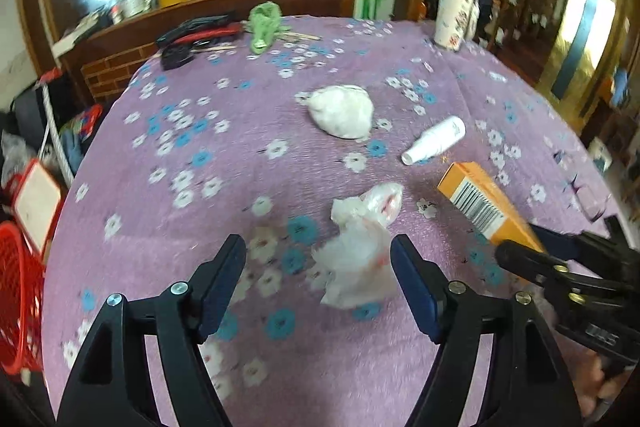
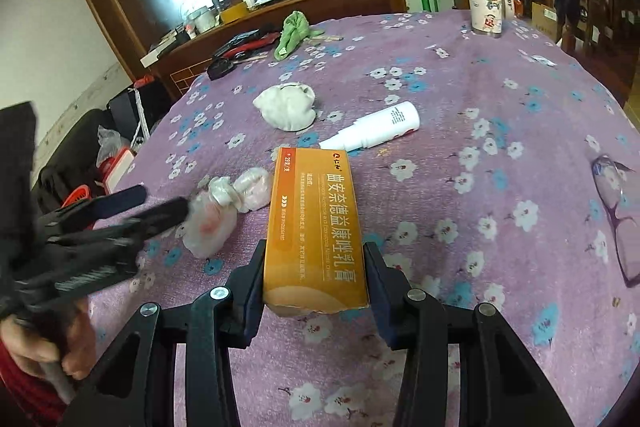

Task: Collect trash
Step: 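Grasp the white plastic bag with the left gripper while the right lifts the orange box, then hold the orange box and white plastic bag above the table with both grippers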

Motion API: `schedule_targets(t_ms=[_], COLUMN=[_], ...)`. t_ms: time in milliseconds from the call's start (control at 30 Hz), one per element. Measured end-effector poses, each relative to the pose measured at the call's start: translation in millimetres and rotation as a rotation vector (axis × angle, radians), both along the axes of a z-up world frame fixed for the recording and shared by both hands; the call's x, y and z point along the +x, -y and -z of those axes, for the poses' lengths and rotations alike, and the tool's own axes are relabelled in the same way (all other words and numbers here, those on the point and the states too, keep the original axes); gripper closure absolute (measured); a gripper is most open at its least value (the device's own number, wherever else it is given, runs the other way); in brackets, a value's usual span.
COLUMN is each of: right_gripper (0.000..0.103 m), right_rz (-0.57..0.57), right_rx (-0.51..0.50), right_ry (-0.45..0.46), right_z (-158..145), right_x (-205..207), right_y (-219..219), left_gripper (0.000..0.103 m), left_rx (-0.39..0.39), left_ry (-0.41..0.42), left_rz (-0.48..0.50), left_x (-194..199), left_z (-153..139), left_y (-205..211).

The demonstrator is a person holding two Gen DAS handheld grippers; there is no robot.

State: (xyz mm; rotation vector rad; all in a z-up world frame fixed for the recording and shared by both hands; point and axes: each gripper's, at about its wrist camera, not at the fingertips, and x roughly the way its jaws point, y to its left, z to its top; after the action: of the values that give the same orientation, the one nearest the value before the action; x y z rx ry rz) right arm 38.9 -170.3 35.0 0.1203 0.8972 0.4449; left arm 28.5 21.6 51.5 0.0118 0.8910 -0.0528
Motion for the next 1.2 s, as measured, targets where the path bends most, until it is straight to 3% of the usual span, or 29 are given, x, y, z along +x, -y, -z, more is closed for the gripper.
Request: schedule_targets(t_ms=[67,133,200,267,600,867,1200], right_gripper=[0.055,0.055,0.055,0.054,0.054,0.054,0.054], right_rz=[0.003,0.002,0.004,0.005,-0.003,-0.017,-0.059], right_rx=[0.004,0.009,0.014,0.022,0.028,-0.009,-0.072], right_ry=[0.000,0.000,0.000,0.005,0.038,0.069,0.112], right_z=[-1,-2,-3,-4,-12,-12,-16], right_x=[-3,-6,-9,-13,-36,-54,-80], right_y=[3,4,5,7,-6,-33,-69], left_gripper=[0.030,0.040,0.062,0.070,0.074,0.074,0.074], left_rx=[0.027,0.028,0.005,-0.015,-0.071,-0.031,-0.029], left_ry=[-0.012,-0.034,-0.072,-0.090,0.011,0.137,0.175], left_rz=[0.018,0.027,0.045,0.043,-0.011,-0.096,-0.160], left_x=[8,14,19,21,-18,-67,-104], left_z=[10,20,29,37,19,-4,-5], left_y=[10,14,17,18,-5,-34,-62])
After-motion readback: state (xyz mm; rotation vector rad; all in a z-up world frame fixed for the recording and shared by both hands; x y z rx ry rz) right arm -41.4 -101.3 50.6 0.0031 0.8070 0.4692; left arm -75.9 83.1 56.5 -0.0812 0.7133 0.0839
